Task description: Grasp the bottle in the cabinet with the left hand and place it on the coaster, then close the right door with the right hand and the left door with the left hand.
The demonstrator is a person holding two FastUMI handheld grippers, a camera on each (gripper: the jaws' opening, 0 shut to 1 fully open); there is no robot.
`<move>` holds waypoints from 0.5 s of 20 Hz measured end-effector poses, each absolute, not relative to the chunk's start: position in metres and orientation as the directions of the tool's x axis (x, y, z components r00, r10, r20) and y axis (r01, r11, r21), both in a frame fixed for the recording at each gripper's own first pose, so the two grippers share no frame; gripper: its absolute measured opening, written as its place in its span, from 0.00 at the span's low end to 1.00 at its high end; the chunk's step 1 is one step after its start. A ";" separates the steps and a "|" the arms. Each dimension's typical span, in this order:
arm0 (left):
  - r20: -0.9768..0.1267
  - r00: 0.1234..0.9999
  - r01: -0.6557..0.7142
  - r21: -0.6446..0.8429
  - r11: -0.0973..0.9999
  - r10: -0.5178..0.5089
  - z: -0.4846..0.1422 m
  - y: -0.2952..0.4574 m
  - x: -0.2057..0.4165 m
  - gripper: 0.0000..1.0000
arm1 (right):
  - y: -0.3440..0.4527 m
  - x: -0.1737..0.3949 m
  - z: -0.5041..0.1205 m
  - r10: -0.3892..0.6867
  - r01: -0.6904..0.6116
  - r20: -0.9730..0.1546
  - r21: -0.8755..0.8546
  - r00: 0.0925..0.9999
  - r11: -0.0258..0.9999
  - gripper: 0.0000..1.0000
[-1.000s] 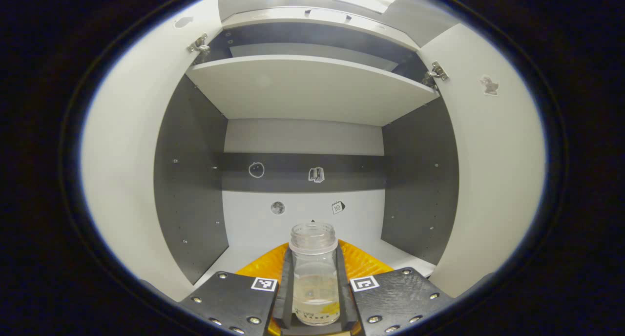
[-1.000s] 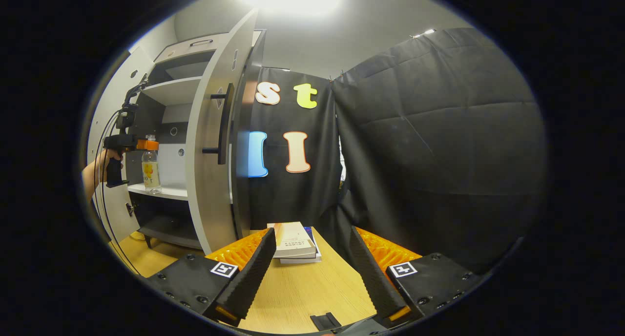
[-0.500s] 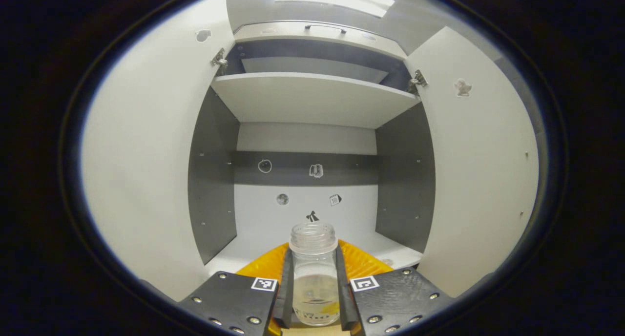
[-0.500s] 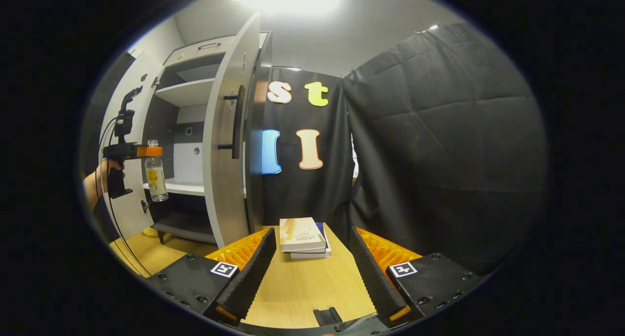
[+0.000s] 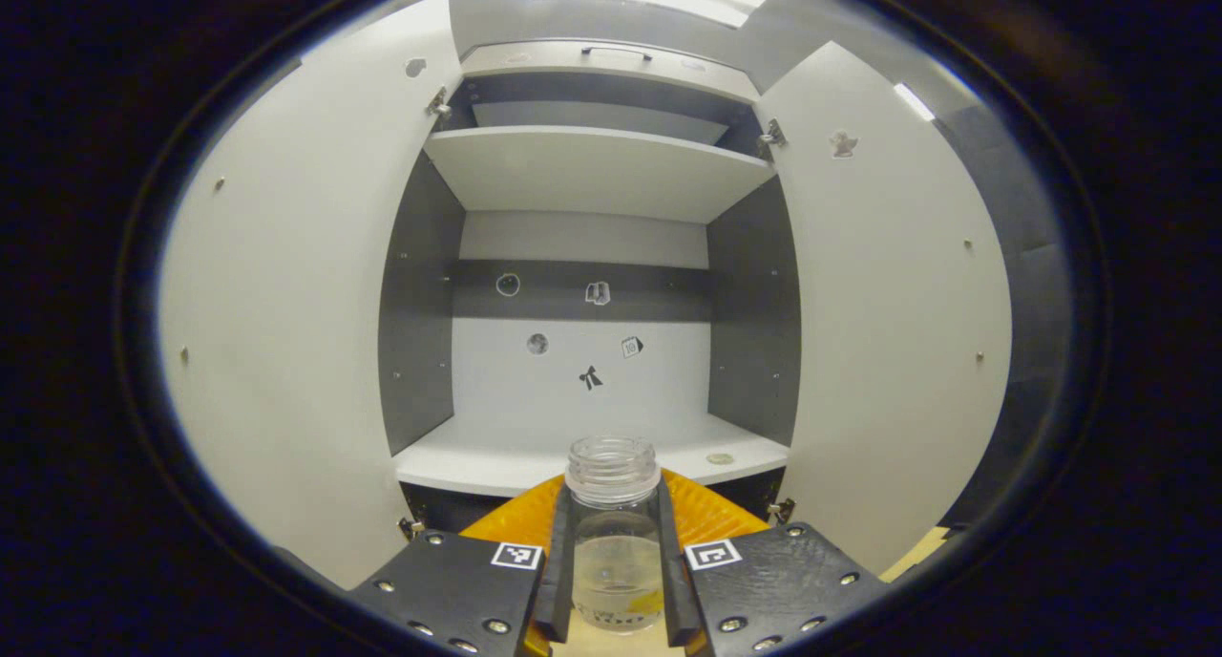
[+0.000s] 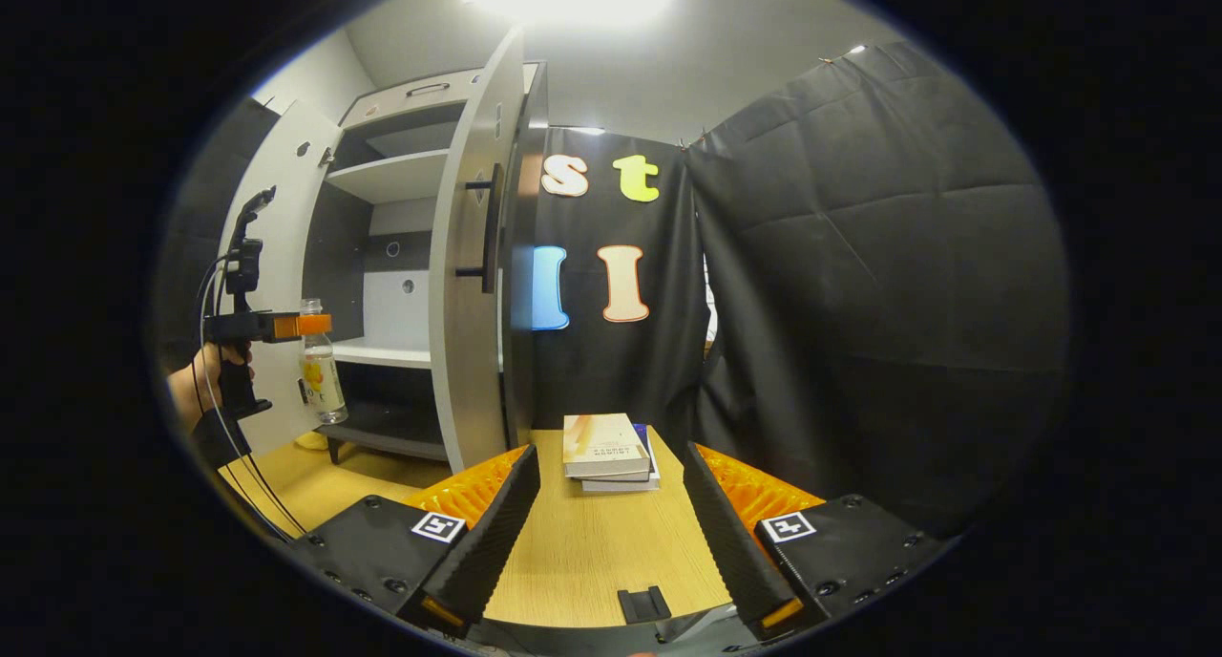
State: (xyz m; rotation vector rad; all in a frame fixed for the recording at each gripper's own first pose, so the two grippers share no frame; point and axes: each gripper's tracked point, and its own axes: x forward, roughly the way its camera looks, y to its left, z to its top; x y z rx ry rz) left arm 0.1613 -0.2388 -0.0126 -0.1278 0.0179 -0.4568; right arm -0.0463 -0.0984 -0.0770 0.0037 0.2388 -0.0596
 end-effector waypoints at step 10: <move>-0.047 0.890 0.441 -0.163 0.882 -0.454 -0.094 -0.249 0.122 0.41 | -0.100 -0.056 -0.085 -0.065 0.064 -0.242 -0.010 0.968 0.998 0.97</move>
